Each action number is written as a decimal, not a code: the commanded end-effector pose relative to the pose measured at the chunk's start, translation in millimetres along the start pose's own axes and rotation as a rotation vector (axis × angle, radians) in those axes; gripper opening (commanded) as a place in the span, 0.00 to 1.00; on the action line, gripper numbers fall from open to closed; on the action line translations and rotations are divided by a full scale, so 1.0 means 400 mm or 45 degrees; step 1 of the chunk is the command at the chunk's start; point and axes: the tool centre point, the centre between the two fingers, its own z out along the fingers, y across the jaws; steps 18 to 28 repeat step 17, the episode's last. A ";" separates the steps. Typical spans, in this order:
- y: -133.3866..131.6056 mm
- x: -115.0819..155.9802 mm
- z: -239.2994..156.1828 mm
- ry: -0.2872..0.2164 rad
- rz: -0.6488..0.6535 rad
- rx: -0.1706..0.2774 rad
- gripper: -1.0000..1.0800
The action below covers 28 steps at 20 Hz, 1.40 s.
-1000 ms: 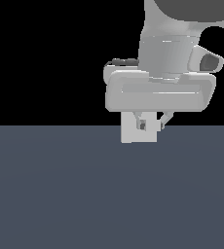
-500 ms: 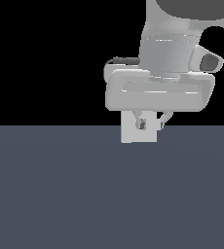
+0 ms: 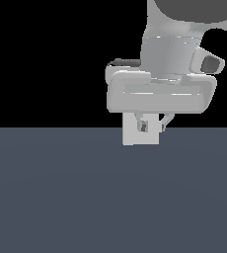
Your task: Plug the charger into the wall socket.
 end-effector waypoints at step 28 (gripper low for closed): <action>0.000 0.103 0.058 0.000 0.002 0.002 0.00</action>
